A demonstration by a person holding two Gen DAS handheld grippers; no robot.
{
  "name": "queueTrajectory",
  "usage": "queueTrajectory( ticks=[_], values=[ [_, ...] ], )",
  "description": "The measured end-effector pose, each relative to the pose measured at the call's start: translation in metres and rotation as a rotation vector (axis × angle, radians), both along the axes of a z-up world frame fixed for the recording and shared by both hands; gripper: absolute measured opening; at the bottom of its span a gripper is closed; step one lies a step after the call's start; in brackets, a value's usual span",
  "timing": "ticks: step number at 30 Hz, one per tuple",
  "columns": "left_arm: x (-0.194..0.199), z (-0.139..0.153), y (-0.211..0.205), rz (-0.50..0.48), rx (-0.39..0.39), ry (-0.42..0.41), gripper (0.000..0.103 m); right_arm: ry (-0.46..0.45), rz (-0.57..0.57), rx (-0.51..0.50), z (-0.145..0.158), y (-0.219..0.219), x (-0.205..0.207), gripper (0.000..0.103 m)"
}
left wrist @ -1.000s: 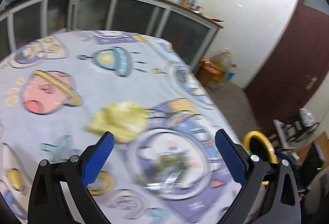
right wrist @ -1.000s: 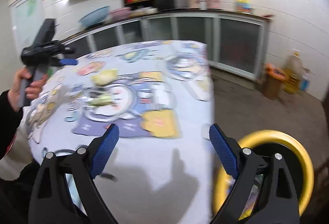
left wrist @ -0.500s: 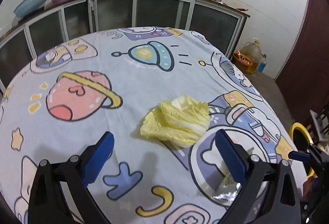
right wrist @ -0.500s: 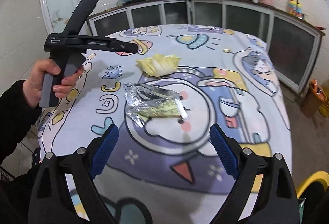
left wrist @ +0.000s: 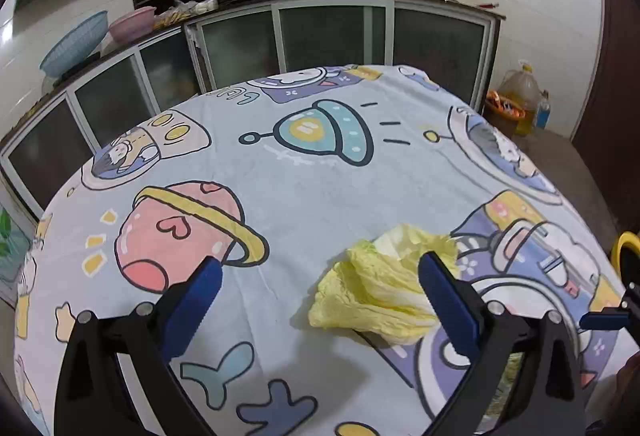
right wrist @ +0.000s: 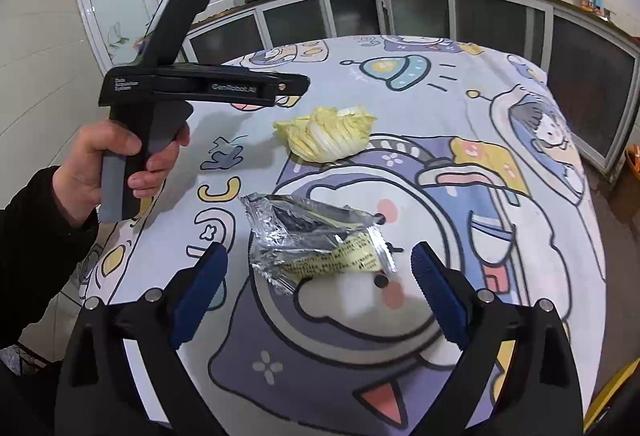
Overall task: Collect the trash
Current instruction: 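Grasp the cabbage leaf with the left tool while the right tool reaches for foil wrapper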
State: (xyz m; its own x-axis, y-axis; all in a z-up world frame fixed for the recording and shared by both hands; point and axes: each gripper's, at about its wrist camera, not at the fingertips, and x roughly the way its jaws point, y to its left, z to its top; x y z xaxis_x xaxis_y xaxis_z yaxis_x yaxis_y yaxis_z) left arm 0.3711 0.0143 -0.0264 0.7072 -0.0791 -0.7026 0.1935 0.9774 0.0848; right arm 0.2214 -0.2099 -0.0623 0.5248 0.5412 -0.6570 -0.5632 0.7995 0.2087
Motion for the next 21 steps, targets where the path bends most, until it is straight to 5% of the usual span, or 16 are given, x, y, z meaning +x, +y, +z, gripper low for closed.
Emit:
queueTrajectory(
  ticks=[12, 21],
  values=[
    [0.023, -0.024, -0.023, -0.026, 0.115, 0.017, 0.095, 0.048, 0.04, -0.009, -0.01, 0.016, 0.02, 0.091],
    [0.049, -0.048, -0.026, -0.026, 0.038, 0.107, 0.095, 0.133, 0.049, -0.008, -0.024, 0.026, 0.038, 0.088]
  ],
)
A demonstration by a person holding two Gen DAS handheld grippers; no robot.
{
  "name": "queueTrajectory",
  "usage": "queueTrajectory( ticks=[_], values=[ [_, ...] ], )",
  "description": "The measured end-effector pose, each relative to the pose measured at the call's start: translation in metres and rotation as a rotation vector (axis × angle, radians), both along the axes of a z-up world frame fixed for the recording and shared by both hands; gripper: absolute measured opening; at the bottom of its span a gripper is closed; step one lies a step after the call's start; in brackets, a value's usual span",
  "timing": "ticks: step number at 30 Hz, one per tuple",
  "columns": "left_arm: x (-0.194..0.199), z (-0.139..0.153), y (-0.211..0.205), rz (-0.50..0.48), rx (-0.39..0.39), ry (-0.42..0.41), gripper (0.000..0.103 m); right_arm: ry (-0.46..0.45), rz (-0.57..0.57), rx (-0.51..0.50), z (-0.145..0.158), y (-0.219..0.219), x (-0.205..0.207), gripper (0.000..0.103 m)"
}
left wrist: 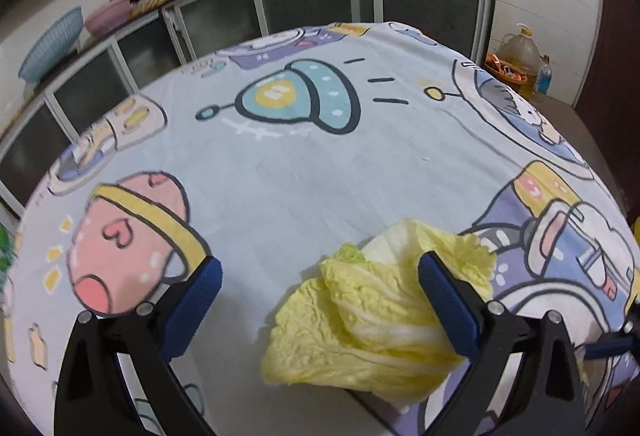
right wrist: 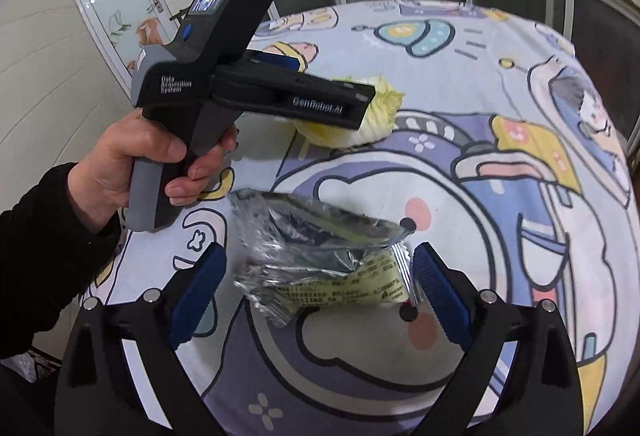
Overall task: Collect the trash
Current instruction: 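Grasp the cabbage leaf with the left tool while the right tool reaches for foil wrapper, then lift the cabbage leaf with the left tool while the right tool grasps the foil wrapper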
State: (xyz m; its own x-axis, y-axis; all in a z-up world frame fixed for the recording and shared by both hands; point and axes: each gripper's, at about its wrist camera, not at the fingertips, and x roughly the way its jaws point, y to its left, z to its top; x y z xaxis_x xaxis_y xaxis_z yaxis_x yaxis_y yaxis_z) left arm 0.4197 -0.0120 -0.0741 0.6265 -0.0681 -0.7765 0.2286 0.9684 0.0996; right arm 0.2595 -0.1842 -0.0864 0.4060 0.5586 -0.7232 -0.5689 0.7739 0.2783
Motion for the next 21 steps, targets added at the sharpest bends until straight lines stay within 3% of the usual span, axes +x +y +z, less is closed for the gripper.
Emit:
queueTrajectory(
  ticks=[5, 6, 8, 10, 13, 15, 16, 18, 21],
  values=[
    [0.004, -0.007, 0.002, 0.003, -0.044, 0.035, 0.083, 0.038, 0.002, 0.003, -0.004, 0.002, 0.003, 0.079],
    [0.004, -0.007, 0.002, 0.001, -0.056, 0.041, 0.077, 0.037, 0.0, -0.003, -0.004, 0.003, 0.003, 0.073],
    [0.003, -0.007, 0.003, -0.01, -0.084, 0.051, 0.062, 0.032, -0.004, -0.007, -0.003, 0.004, 0.001, 0.061],
    [0.002, -0.005, 0.001, -0.021, -0.101, 0.059, 0.035, 0.04, -0.001, -0.001, -0.002, 0.004, 0.002, 0.039],
    [0.003, -0.003, 0.005, -0.018, -0.135, 0.076, 0.017, 0.075, 0.0, 0.007, -0.003, 0.005, 0.005, 0.036],
    [0.001, 0.0, 0.012, -0.006, -0.165, 0.079, 0.01, 0.078, 0.004, 0.012, -0.001, 0.005, 0.003, 0.032],
    [0.0, 0.001, 0.015, -0.002, -0.185, 0.081, 0.009, 0.084, 0.011, 0.018, 0.001, 0.005, 0.002, 0.026],
    [-0.003, 0.006, 0.023, 0.008, -0.22, 0.081, 0.008, 0.084, 0.02, 0.026, 0.004, 0.006, -0.003, 0.025],
    [-0.017, 0.019, 0.029, 0.011, -0.213, 0.038, 0.008, 0.073, 0.031, 0.034, 0.012, 0.005, -0.013, 0.023]
  ],
)
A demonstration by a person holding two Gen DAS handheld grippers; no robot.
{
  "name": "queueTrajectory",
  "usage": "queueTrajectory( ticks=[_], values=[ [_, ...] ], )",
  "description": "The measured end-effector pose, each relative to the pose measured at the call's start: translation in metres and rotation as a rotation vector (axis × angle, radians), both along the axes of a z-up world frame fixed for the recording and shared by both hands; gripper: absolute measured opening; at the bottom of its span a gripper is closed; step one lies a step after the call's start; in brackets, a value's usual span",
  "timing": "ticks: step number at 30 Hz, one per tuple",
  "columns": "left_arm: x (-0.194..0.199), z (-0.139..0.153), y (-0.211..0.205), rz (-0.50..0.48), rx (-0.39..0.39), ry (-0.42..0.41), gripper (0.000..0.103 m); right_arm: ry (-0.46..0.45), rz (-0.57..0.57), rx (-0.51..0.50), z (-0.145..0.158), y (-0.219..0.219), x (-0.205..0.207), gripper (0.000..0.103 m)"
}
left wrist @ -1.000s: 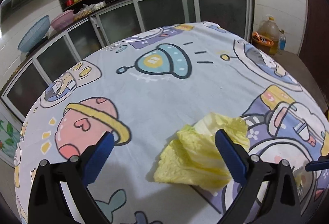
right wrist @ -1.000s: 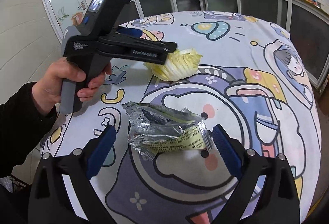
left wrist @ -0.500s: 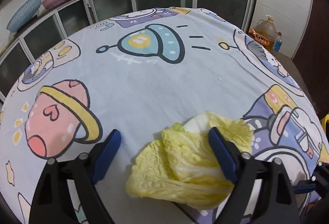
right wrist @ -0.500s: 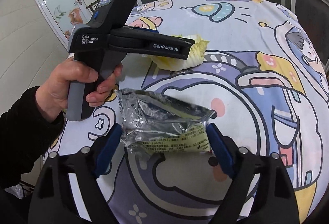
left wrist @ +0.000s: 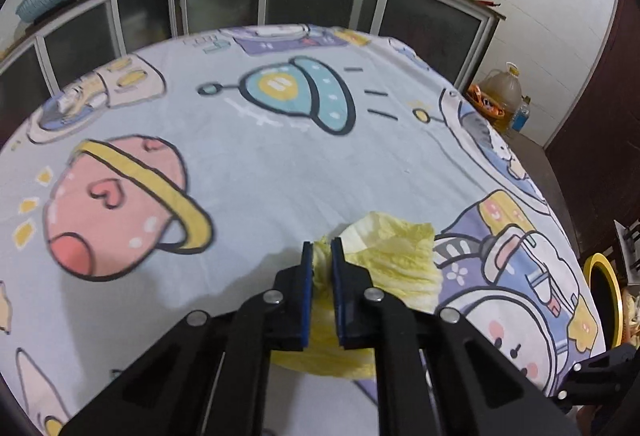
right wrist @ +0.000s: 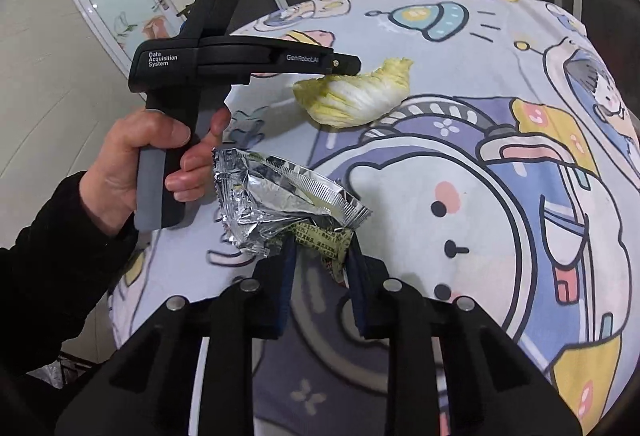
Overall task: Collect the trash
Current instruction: 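Lift the cabbage leaf with the left tool while the right tool grasps the foil wrapper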
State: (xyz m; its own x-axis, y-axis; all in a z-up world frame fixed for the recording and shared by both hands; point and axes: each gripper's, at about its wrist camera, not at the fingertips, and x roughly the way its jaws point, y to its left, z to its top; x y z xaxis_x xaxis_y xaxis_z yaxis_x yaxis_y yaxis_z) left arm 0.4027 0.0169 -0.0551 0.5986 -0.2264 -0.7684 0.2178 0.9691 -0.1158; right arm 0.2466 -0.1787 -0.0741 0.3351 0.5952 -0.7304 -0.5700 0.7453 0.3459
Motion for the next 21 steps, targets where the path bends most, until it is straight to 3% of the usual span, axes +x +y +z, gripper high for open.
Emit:
queueTrajectory(
  ticks=[11, 21],
  values=[
    [-0.069, 0.05, 0.008, 0.044, -0.01, -0.125, 0.007, -0.024, -0.04, 0.053, 0.028, -0.032, -0.036, 0.022],
    [-0.138, 0.089, -0.034, 0.012, -0.02, -0.217, 0.007, -0.042, -0.166, 0.09, 0.036, -0.093, -0.083, 0.022]
  ],
)
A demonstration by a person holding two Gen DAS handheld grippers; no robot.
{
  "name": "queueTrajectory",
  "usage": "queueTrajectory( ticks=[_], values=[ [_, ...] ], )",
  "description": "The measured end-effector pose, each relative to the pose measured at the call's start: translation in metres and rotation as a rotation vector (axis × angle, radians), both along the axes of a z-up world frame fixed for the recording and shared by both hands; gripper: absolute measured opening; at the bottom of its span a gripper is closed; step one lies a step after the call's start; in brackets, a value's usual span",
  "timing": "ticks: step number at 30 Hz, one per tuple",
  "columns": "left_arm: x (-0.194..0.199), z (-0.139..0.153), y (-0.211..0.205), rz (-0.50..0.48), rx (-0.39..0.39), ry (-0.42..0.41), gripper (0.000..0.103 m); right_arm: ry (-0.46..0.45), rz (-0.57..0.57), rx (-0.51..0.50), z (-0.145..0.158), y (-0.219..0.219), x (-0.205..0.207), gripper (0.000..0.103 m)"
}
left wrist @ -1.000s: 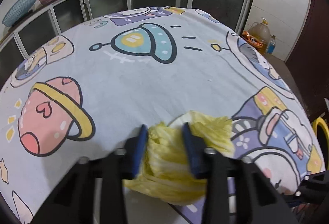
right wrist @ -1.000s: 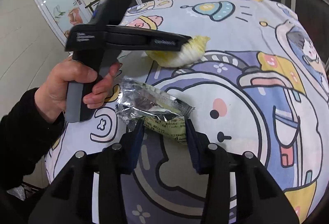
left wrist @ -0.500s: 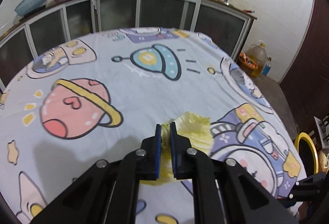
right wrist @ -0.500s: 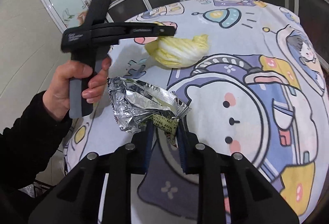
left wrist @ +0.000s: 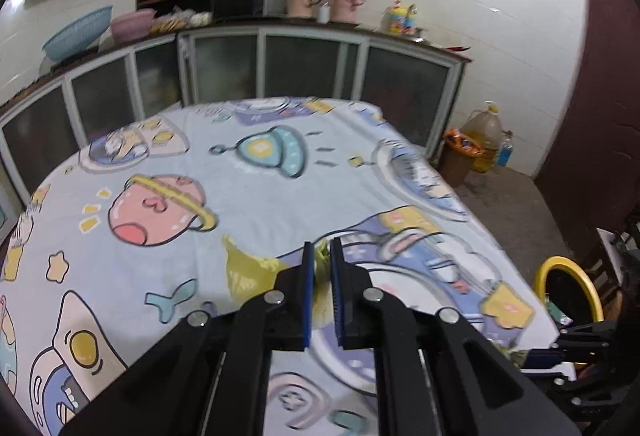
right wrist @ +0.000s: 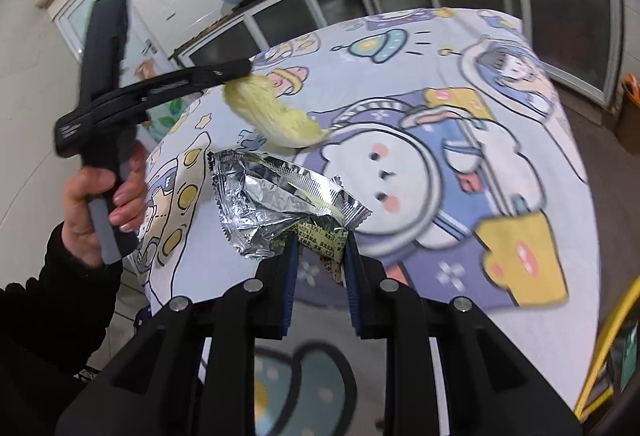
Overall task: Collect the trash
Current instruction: 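Lift the cabbage leaf with the left tool while the right tool grasps the foil wrapper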
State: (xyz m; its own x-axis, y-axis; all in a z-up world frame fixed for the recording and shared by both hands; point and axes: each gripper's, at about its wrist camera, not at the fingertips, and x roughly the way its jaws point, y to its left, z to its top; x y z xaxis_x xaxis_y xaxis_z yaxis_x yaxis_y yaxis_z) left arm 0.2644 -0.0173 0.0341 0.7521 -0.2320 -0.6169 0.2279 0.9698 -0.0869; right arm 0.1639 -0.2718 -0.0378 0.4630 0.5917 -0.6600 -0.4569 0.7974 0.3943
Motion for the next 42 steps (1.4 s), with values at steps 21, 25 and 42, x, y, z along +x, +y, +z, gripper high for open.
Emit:
queueTrajectory(
  ticks=[21, 25, 42],
  values=[
    [-0.058, 0.044, -0.098, -0.256, -0.011, -0.03, 0.036, -0.041, -0.233, 0.073, 0.001, -0.119, -0.061, 0.022],
    [-0.051, 0.0, -0.08, -0.171, 0.125, 0.015, 0.091, -0.048, -0.215, 0.09, 0.0, -0.12, -0.062, 0.022],
    [0.001, -0.107, -0.07, -0.099, 0.197, 0.19, 0.008, -0.05, -0.209, 0.083, 0.004, -0.118, -0.062, 0.022]
  ],
)
